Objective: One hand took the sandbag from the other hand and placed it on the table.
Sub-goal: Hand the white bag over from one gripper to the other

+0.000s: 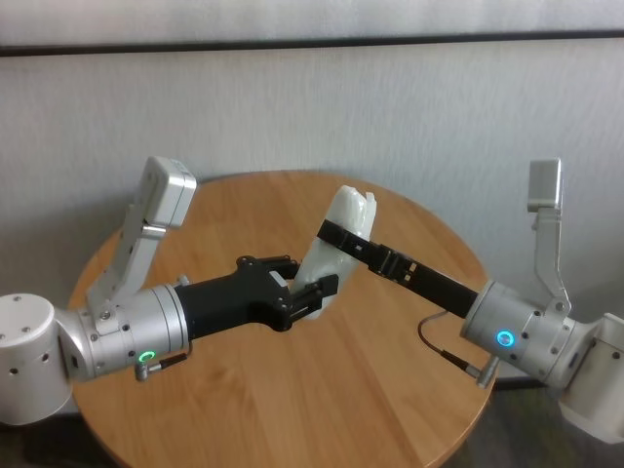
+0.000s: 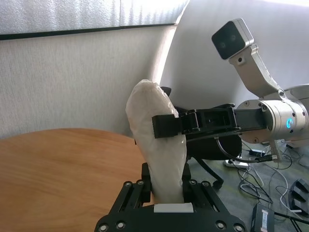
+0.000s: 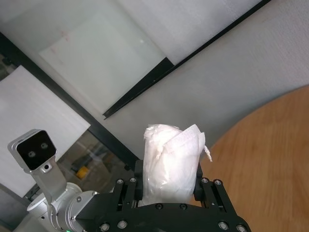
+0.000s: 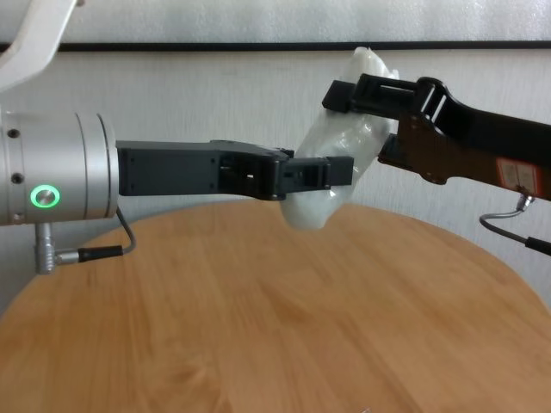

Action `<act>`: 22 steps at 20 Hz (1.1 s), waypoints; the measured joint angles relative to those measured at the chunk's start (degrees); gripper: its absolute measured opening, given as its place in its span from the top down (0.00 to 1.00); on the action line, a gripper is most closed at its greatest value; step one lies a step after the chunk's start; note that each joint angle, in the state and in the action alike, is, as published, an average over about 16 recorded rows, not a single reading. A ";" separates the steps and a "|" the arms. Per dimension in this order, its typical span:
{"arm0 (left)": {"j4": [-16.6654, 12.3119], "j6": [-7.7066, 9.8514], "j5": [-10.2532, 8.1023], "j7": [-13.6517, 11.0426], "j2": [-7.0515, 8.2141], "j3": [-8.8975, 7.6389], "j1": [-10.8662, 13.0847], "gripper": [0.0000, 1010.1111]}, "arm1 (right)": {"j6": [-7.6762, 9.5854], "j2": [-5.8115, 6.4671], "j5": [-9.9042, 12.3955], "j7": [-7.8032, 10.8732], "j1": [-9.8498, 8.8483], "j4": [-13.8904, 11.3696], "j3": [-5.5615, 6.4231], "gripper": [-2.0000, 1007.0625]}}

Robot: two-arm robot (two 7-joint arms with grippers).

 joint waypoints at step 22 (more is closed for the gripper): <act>0.00 0.01 0.00 0.06 -0.02 -0.01 0.02 0.42 | -0.58 0.78 1.56 -1.39 1.43 0.43 -2.76 0.46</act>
